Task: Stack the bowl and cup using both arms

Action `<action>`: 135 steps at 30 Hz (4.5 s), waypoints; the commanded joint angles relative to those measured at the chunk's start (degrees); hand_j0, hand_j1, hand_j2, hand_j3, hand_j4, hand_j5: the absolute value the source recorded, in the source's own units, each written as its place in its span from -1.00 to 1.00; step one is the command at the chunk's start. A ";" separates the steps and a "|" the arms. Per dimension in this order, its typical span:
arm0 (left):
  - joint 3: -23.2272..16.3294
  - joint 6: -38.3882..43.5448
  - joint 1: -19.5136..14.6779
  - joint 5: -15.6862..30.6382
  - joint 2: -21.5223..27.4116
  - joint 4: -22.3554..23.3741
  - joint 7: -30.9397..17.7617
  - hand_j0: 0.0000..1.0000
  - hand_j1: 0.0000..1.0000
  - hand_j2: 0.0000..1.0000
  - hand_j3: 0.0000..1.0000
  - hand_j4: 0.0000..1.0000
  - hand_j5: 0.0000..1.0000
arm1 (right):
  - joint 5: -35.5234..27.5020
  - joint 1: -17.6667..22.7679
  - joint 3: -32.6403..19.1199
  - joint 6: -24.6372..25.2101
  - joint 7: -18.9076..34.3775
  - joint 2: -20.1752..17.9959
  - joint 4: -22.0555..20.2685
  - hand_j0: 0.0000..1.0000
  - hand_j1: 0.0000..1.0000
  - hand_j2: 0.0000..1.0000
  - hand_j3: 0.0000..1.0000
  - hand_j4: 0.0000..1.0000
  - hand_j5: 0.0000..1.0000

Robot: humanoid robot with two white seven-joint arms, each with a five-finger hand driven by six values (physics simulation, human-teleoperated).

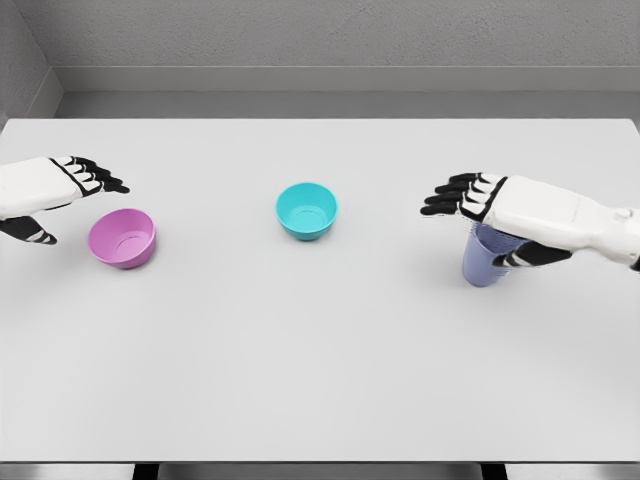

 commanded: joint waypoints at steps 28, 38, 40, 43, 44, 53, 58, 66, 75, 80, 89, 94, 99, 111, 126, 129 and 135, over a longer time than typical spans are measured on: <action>-1.02 0.09 -0.53 -0.05 -2.55 0.09 -0.09 1.00 1.00 1.00 1.00 1.00 1.00 | -4.26 5.27 -8.93 0.17 7.19 3.61 -0.55 1.00 1.00 1.00 1.00 1.00 1.00; -1.81 0.09 -0.62 -0.22 -2.46 0.18 -0.09 1.00 1.00 1.00 1.00 1.00 1.00 | -4.43 5.27 -9.02 0.17 7.01 3.44 -0.90 1.00 1.00 1.00 1.00 1.00 1.00; -1.98 0.09 -0.62 -0.31 -2.55 0.18 -0.09 1.00 1.00 1.00 1.00 1.00 1.00 | -4.43 4.92 -9.02 0.17 7.01 3.96 -1.08 1.00 1.00 1.00 1.00 1.00 1.00; -2.69 0.09 -0.62 -0.31 -2.55 0.35 -0.09 1.00 1.00 1.00 1.00 1.00 1.00 | -4.43 4.75 -9.11 0.17 6.92 4.05 -1.08 1.00 1.00 1.00 1.00 1.00 1.00; -2.77 0.09 -0.62 -0.22 -2.46 0.44 -0.09 1.00 1.00 1.00 1.00 1.00 1.00 | -4.43 4.66 -9.11 0.17 6.92 4.14 -1.08 1.00 1.00 1.00 1.00 1.00 1.00; -5.15 0.09 -1.49 0.22 -1.67 0.88 -0.09 1.00 1.00 1.00 1.00 1.00 1.00 | -4.34 4.57 -9.02 0.17 6.92 3.79 -1.08 1.00 1.00 1.00 1.00 1.00 1.00; -5.23 0.09 -1.85 0.22 -1.85 1.14 -0.09 1.00 1.00 1.00 1.00 1.00 1.00 | -4.34 4.57 -9.02 0.17 6.92 3.96 -0.99 1.00 1.00 1.00 1.00 1.00 1.00; -5.23 0.09 -2.72 0.13 -2.55 1.50 -0.09 1.00 1.00 1.00 1.00 1.00 1.00 | -4.43 4.57 -9.02 0.17 6.92 4.14 -1.08 1.00 1.00 1.00 1.00 1.00 1.00; -5.41 0.09 -2.72 -0.22 -3.69 1.76 -0.18 1.00 1.00 1.00 1.00 1.00 1.00 | -4.43 4.48 -9.02 0.17 6.92 4.14 -1.08 1.00 1.00 1.00 1.00 1.00 1.00; -5.67 0.09 -2.81 -0.31 -3.78 2.02 -0.18 1.00 1.00 1.00 1.00 1.00 1.00 | -4.34 4.48 -9.02 0.17 6.92 4.23 -1.08 1.00 1.00 1.00 1.00 1.00 1.00; -6.02 0.09 -2.81 -0.49 -4.66 2.46 -0.18 1.00 1.00 1.00 1.00 1.00 1.00 | -4.34 4.57 -9.02 0.17 6.92 4.05 -1.08 1.00 1.00 1.00 1.00 1.00 1.00; -6.02 0.09 -2.81 -0.57 -4.75 2.81 -0.18 1.00 1.00 1.00 1.00 1.00 1.00 | -4.43 4.57 -9.11 0.17 6.92 3.96 -1.08 1.00 1.00 1.00 1.00 1.00 1.00; -6.20 0.09 -2.64 -0.31 -4.84 2.81 -0.18 1.00 1.00 1.00 1.00 1.00 1.00 | -4.34 4.57 -9.11 0.17 6.92 3.96 -0.99 1.00 1.00 1.00 1.00 1.00 1.00; -6.82 0.09 -2.72 -0.49 -4.84 2.81 -0.18 1.00 1.00 1.00 1.00 1.00 1.00 | -4.34 4.57 -9.11 0.17 6.92 3.96 -1.08 1.00 1.00 1.00 1.00 1.00 1.00; -7.34 0.09 -2.37 -0.84 -5.80 3.25 -0.26 1.00 1.00 1.00 1.00 1.00 1.00 | -4.34 4.57 -9.02 0.17 6.92 3.88 -0.99 1.00 1.00 1.00 1.00 1.00 1.00; -7.34 0.09 -2.37 -0.93 -5.98 3.34 -0.26 1.00 1.00 1.00 1.00 1.00 1.00 | -4.34 4.57 -9.11 0.17 6.92 3.88 -0.99 1.00 1.00 1.00 1.00 1.00 1.00; -7.34 0.09 -2.20 -1.28 -6.42 3.52 -0.26 1.00 1.00 1.00 1.00 1.00 1.00 | -4.43 4.57 -9.02 0.17 6.92 3.88 -0.99 1.00 1.00 1.00 1.00 1.00 1.00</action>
